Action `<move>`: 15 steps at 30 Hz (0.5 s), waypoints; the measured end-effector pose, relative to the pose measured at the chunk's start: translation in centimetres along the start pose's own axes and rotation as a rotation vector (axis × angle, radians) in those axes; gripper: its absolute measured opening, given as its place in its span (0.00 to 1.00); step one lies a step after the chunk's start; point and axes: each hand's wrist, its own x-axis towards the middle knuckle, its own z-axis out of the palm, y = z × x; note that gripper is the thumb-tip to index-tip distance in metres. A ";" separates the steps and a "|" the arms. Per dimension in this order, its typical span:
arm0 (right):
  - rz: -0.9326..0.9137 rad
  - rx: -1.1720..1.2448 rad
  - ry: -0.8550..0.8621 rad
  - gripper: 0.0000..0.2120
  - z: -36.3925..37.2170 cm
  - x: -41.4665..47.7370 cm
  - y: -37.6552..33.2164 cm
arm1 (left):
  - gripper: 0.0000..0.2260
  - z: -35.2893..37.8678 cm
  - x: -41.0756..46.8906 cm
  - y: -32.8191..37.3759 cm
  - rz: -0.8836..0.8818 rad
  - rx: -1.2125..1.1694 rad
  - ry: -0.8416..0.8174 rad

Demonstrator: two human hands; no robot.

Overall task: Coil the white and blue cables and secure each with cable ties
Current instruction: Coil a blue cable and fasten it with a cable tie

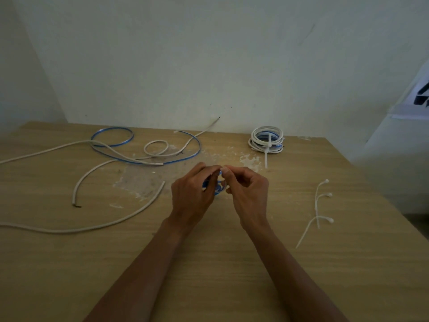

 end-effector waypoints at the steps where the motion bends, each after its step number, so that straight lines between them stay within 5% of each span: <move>1: -0.001 -0.007 0.000 0.06 0.1 0.0 0.0 | 0.08 -0.1 0.0 0.0 -0.003 -0.004 0.001; 8: 0.015 0.120 0.015 0.06 -0.4 0.3 -0.6 | 0.12 0.3 0.4 0.3 -0.216 -0.211 -0.045; 15: -0.135 -0.197 -0.028 0.03 -0.5 0.4 0.1 | 0.06 0.2 0.1 -0.5 -0.085 -0.107 -0.089</move>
